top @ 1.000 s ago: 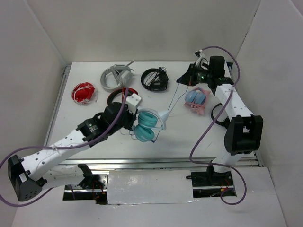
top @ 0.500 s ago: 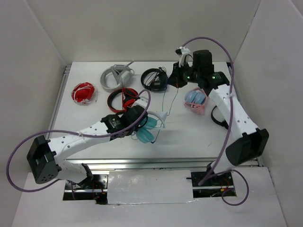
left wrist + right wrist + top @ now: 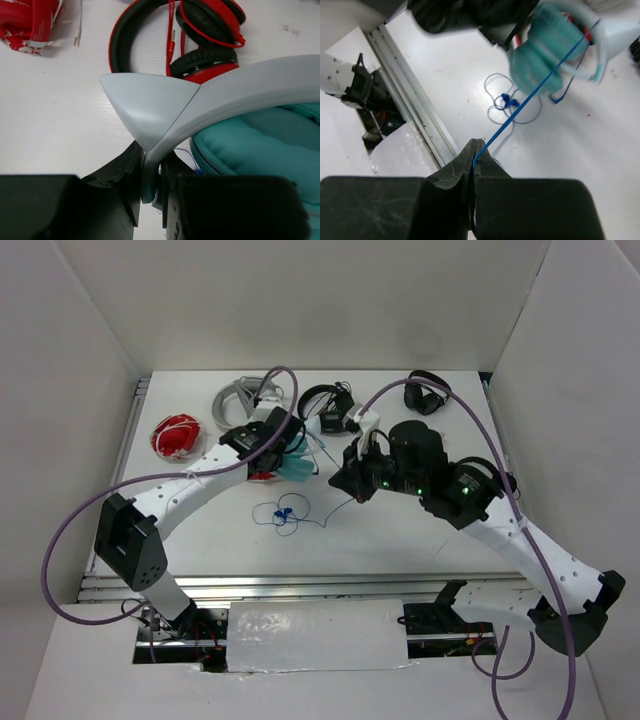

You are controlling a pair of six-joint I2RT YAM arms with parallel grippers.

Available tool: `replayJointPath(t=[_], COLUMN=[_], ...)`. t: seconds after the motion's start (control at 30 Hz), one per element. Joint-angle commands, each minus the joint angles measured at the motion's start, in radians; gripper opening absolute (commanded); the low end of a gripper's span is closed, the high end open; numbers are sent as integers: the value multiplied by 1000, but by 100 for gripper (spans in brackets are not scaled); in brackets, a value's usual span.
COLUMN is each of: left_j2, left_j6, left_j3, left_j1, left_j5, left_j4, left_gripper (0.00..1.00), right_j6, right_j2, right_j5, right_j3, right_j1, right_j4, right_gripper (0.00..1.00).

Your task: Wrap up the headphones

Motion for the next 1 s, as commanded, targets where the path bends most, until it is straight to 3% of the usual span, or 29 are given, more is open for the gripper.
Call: replayJointPath(t=[0.0,0.2,0.4,0.67,0.97], left_j2=[-12,-72,-130,-250,-399], left_j6=[-67,-54,-33,18,33], left_j3=[51,106,216,262,213], left_j1=[82,174,222,244,210], left_j5=[-4,99,207,436,642], left_j4=[-35,13,36,106,172], left_gripper=[0,0,0,0,0], right_j6=[61,138,179,138,127], right_j2=[-89,-123,-98,0,142], right_j5=[28,-48,-108,-138,-136], right_j3=[-96,-291,-501,-612,-684], right_j1=[74,117,89,3,-66], right_j4=[72,200,474,784,1089], right_gripper=[0,0,0,3,10])
